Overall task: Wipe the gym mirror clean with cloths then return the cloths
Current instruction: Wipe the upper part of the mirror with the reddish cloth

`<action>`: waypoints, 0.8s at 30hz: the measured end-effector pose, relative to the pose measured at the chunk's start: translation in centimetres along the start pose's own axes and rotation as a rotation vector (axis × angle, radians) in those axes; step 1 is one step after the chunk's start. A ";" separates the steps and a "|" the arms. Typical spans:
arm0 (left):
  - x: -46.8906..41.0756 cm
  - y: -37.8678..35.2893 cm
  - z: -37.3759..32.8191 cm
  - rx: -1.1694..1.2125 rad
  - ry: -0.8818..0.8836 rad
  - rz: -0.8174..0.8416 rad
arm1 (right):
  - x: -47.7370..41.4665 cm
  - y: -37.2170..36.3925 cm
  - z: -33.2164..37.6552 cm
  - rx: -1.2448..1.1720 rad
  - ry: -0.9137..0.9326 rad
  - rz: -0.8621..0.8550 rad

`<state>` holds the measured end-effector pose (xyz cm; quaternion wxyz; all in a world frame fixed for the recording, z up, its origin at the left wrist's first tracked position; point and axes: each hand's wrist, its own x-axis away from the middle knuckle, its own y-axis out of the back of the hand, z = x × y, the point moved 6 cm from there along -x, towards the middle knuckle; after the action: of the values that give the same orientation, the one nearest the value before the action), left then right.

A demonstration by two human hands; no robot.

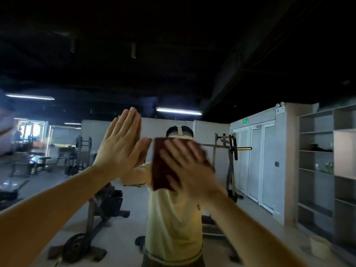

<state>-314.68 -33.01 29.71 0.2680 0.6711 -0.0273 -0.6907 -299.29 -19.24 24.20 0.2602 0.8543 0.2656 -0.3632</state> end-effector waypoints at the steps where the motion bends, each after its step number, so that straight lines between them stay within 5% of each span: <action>1: 0.0 -0.1 -0.4 -0.049 0.018 0.024 | 1.4 0.6 -3.8 0.020 -0.085 0.001; 5: -0.1 -0.9 -1.4 -0.112 0.104 0.052 | 5.1 4.2 -17.4 0.025 -0.734 -0.080; 8: -0.3 -1.0 -1.4 -0.139 0.109 0.081 | 1.7 5.0 -17.1 -0.028 -1.045 -0.177; 10: -0.4 -0.7 -0.9 -0.189 0.105 0.104 | -2.1 4.6 -12.6 -0.037 -1.010 -0.212; 13: 1.4 0.1 -1.1 -0.075 0.067 -0.059 | -5.5 1.6 -2.9 -0.075 -0.688 -0.236; 19: 10.6 -2.9 -2.2 0.068 0.025 -0.140 | 3.9 -2.1 8.5 -0.071 0.072 0.061; 21: 11.7 -4.1 -1.5 -0.027 -0.019 -0.081 | 7.4 -1.4 3.2 -0.013 -0.007 0.067; 24: 11.8 -5.8 -0.3 -0.120 -0.046 -0.023 | 10.1 0.8 -8.0 0.034 -0.417 0.008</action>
<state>-315.79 -32.74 16.57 0.2992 0.6379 0.0155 -0.7094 -288.89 -12.05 21.52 0.2963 0.7659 0.1964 -0.5358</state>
